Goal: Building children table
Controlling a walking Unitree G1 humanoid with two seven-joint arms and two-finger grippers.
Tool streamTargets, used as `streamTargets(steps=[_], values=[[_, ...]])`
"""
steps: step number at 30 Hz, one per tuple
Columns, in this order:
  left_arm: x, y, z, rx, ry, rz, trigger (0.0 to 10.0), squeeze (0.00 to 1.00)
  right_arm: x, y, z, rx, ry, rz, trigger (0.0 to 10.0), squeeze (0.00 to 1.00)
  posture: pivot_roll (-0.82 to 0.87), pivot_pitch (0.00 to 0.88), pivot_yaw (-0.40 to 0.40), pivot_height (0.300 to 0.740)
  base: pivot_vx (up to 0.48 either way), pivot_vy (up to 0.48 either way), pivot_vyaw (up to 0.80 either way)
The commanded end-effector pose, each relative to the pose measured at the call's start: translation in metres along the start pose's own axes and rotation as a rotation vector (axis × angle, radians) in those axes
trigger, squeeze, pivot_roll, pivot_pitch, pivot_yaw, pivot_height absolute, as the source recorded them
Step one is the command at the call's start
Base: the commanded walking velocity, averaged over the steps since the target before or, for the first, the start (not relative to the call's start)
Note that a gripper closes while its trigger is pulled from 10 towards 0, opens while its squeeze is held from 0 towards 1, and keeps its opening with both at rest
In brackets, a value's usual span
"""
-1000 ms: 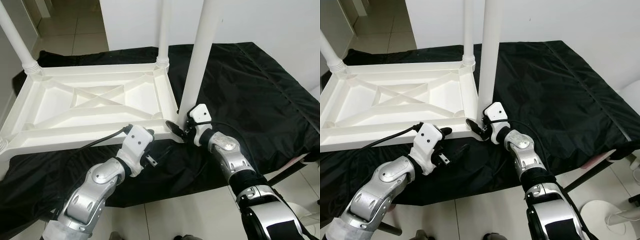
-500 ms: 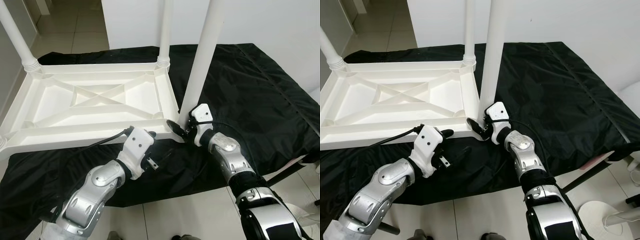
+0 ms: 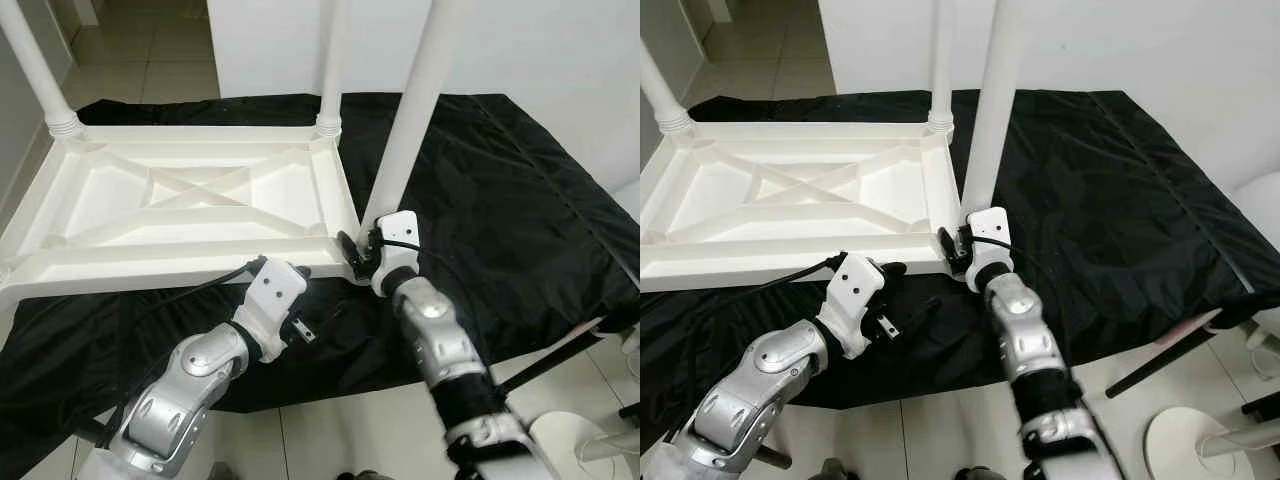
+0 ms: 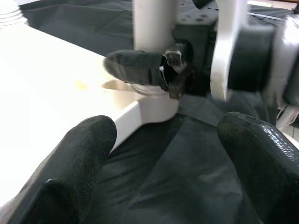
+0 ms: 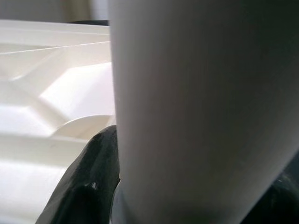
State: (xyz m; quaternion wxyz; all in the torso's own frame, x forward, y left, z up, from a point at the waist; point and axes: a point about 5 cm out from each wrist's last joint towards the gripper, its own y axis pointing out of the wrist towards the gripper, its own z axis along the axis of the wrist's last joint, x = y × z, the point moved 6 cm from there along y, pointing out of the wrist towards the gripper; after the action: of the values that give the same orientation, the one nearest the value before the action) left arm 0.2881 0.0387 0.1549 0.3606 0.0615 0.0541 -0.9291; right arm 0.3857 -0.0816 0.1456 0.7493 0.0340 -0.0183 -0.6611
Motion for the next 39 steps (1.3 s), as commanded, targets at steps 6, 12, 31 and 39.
streamTargets(steps=[6,12,31,39], values=[[0.008,0.001,0.001,0.003,0.004,-0.064,10.0,0.0,0.003,-0.006,0.007,0.017,0.079,-0.043,10.0,0.0,0.02,0.057,-0.055,0.74,0.0,0.0,0.0],[0.009,0.001,0.001,0.0,0.022,-0.072,10.0,0.0,0.002,-0.01,0.016,0.039,0.074,-0.012,10.0,0.0,0.02,0.055,-0.055,0.74,0.0,0.0,0.0],[0.004,0.002,0.006,0.013,0.022,-0.056,10.0,0.0,-0.005,-0.007,0.018,0.027,-0.033,0.465,10.0,0.0,0.01,0.065,-0.04,0.74,0.0,0.0,0.0],[0.003,0.004,0.01,0.023,0.022,-0.05,10.0,0.0,-0.016,0.001,0.005,-0.017,-0.139,0.634,10.0,0.0,0.02,0.063,-0.03,0.74,0.0,0.0,0.0]])
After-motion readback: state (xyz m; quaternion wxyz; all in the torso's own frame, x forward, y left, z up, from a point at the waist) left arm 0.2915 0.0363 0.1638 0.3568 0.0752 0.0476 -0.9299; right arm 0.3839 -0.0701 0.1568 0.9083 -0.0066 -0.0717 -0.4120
